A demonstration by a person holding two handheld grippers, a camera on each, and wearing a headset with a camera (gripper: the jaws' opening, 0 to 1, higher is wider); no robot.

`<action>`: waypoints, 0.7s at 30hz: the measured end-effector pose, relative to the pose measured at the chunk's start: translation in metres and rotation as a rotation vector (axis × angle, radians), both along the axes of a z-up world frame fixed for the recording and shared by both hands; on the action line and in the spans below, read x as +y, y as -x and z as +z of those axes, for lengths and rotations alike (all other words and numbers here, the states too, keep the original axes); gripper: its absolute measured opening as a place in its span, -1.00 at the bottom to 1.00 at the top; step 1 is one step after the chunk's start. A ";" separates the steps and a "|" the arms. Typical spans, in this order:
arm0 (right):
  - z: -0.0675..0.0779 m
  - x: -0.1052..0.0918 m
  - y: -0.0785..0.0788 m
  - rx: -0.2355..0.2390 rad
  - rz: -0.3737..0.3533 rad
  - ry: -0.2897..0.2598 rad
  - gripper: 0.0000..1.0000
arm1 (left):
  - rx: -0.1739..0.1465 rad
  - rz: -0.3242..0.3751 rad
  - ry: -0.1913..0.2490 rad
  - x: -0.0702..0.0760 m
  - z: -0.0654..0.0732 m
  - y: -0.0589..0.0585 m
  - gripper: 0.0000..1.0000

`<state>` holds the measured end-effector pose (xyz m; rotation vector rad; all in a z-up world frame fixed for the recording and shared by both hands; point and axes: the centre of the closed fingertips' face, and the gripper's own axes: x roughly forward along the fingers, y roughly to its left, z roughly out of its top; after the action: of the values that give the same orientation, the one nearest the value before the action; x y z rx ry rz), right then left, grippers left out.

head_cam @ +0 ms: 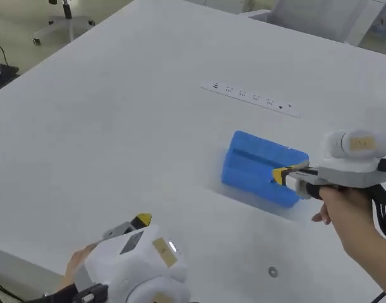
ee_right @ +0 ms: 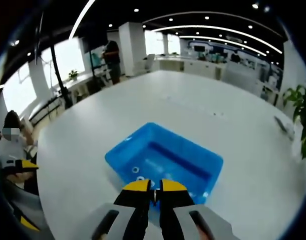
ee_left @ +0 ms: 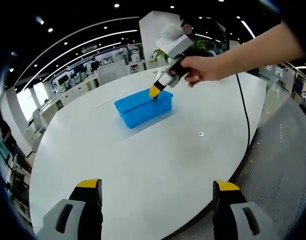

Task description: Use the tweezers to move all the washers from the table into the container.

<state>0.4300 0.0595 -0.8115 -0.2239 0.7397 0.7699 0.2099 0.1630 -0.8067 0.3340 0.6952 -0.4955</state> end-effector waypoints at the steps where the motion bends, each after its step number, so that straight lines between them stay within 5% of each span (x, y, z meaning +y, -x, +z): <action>1: 0.001 -0.002 0.000 0.003 -0.001 0.005 -0.95 | 0.000 0.001 -0.002 0.000 0.000 0.000 0.87; 21: -0.010 -0.004 -0.002 0.055 -0.047 0.006 -0.93 | 0.003 0.006 -0.011 0.002 -0.001 -0.001 0.85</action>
<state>0.4315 0.0560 -0.8217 -0.1904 0.7966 0.7317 0.2108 0.1650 -0.8082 0.3418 0.7020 -0.4861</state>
